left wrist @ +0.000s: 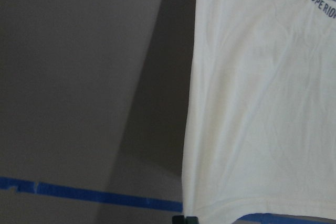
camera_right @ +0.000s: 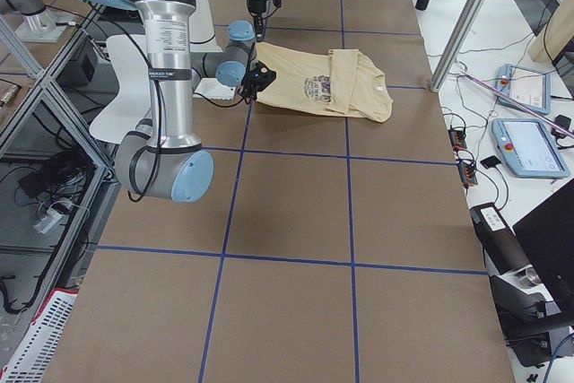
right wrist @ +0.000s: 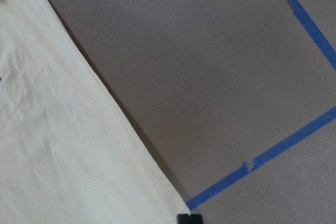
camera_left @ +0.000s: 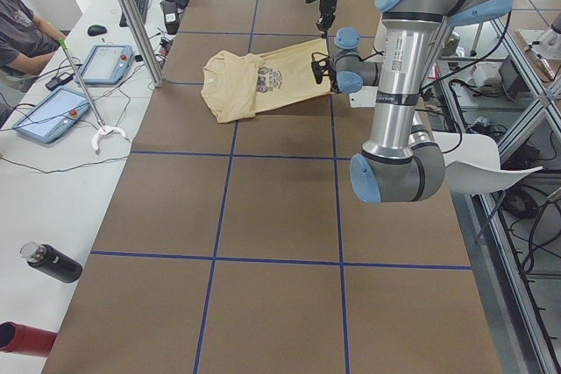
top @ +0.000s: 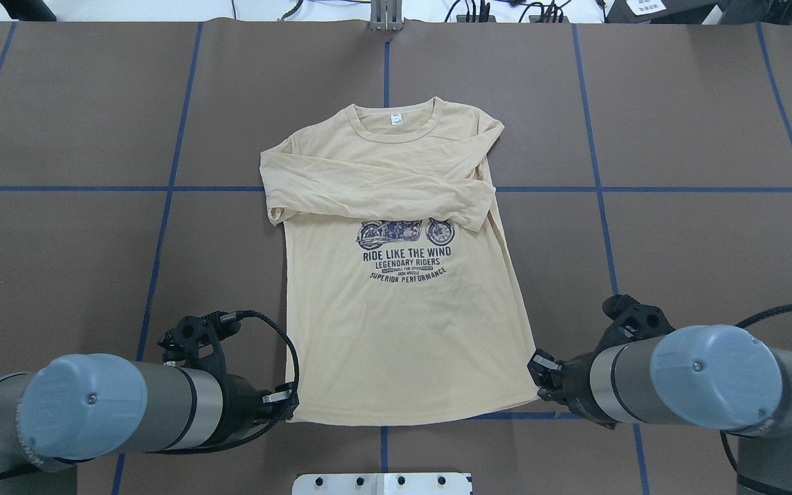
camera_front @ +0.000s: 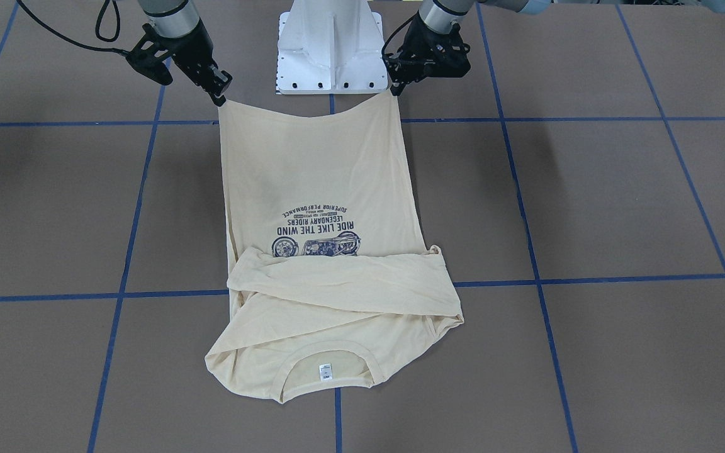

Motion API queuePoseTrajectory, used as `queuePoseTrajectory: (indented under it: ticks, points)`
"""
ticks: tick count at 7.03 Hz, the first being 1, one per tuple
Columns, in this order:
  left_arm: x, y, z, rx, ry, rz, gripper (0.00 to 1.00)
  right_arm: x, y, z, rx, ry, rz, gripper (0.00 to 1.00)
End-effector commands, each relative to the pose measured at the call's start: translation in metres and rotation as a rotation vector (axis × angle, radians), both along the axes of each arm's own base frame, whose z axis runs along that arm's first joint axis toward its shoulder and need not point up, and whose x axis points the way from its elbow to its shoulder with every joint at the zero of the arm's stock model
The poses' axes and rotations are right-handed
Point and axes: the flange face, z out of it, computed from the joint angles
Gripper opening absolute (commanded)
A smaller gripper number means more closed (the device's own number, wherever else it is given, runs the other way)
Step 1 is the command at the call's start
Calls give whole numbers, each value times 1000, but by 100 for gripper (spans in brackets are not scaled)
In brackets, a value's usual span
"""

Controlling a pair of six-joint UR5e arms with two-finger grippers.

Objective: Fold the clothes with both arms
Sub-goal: 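Lift the hem with both grippers and fold it toward the collar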

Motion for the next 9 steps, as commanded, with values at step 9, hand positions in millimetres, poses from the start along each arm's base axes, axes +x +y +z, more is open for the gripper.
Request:
queuePoseTrajectory:
  ticks: [9]
  points:
    - [-48,-117,-24,243,-45,-98,0,30,-146,-2,115,13,91,0]
